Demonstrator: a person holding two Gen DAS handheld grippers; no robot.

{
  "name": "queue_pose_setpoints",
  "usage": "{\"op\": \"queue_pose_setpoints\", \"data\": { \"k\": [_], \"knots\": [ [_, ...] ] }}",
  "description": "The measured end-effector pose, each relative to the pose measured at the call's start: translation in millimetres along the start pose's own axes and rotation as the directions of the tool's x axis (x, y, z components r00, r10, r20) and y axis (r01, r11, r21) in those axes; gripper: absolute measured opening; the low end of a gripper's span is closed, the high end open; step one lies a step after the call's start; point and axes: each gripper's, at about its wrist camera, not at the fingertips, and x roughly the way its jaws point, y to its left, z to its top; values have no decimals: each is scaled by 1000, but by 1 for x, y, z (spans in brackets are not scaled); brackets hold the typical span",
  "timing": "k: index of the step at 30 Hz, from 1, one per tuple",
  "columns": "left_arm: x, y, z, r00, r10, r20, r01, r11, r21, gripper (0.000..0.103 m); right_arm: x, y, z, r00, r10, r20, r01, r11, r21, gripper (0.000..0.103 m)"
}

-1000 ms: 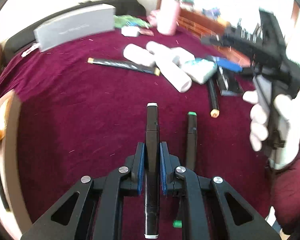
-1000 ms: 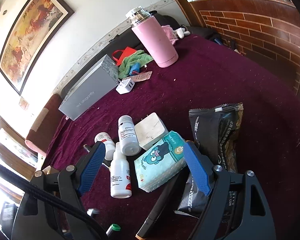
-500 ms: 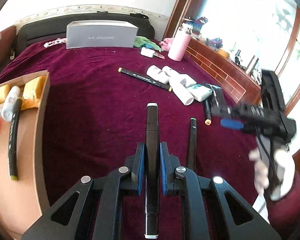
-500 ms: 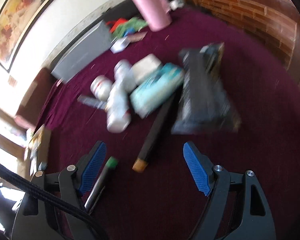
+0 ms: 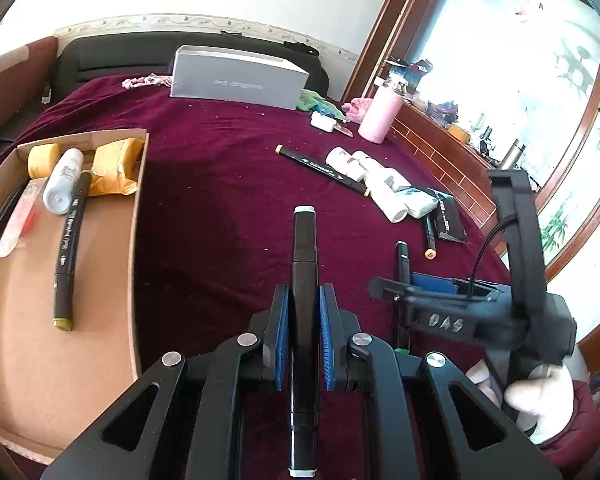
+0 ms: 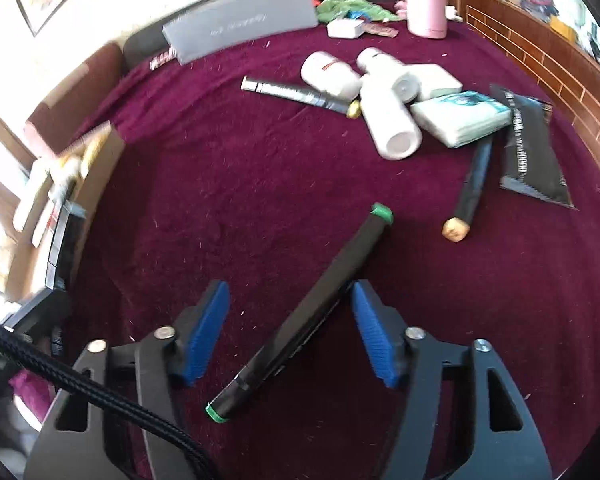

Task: Organize objects
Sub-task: 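Grasp green-capped black marker with right tool while left tool holds its marker, then carry both markers into the tray and open both tools to release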

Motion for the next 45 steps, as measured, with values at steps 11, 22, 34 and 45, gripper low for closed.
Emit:
{"op": "queue_pose_setpoints", "data": {
  "k": [11,22,34,45],
  "knots": [
    [-12,19,-7,1000,-4,18,5,999,-50,12,1,23,-6,995,-92,39,96,986,-136,13],
    [-28,36,-7,999,28,44,-24,995,-100,12,-10,12,-2,979,203,6,-203,979,-5,13],
    [-76,84,14,979,160,123,-138,976,-171,12,-29,74,29,930,369,-4,-368,926,-80,13],
    [-81,149,35,943,325,72,-305,929,-210,12,-4,175,55,883,462,-81,-469,870,-154,13]
  ]
}}
